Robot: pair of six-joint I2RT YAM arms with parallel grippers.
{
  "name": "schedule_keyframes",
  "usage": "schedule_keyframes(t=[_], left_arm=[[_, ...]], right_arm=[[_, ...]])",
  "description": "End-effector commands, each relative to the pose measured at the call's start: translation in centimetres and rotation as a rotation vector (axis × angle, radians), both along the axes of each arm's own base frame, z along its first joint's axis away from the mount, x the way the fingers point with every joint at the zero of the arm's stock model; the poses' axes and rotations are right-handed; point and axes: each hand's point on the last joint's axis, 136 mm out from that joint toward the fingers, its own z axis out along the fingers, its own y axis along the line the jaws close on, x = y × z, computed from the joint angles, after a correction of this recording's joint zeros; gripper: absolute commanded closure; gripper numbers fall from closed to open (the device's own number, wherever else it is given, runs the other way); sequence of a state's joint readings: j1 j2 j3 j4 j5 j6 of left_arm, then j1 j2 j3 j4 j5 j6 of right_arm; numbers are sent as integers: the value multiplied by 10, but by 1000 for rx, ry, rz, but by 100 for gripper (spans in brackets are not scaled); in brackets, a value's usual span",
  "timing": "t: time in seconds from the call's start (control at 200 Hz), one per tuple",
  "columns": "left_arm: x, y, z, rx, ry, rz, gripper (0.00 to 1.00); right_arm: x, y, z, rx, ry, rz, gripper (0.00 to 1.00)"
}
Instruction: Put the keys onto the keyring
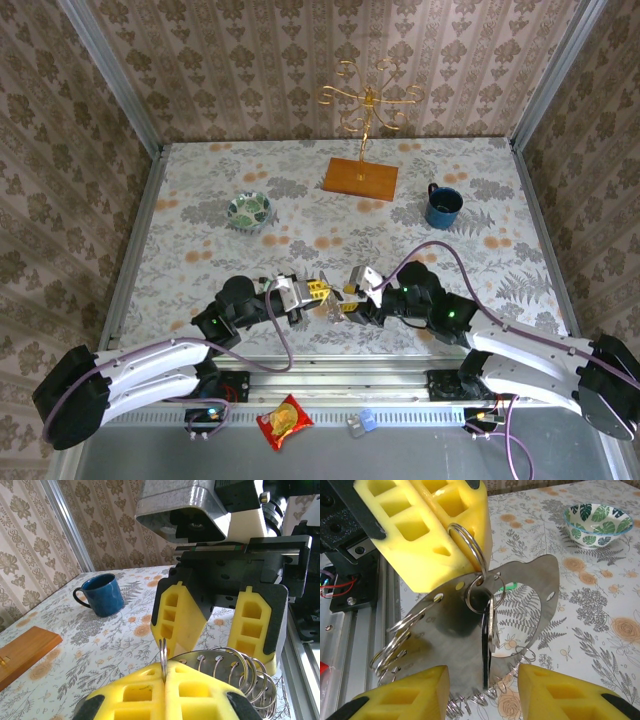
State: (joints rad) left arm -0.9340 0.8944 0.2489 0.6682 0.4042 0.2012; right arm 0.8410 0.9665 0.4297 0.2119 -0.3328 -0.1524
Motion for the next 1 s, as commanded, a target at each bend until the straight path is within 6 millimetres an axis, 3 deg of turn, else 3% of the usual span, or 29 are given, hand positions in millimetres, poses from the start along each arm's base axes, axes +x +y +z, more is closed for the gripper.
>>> schedule_keyframes(t=[0.0, 0.395, 0.81, 0.995], left_arm=[[-3, 1, 22, -80, -28, -20, 100], [-4, 1, 21, -79, -21, -26, 100], [-1, 3, 17, -54, -25, -2, 100], [4, 3, 12, -28, -14, 26, 100]], right_arm=[[1, 7, 6, 30, -16, 8, 58], [11, 19, 16, 65, -48, 14, 66], [10, 15, 31, 33, -121, 30, 99], [9, 10, 37, -27, -168, 42, 100]])
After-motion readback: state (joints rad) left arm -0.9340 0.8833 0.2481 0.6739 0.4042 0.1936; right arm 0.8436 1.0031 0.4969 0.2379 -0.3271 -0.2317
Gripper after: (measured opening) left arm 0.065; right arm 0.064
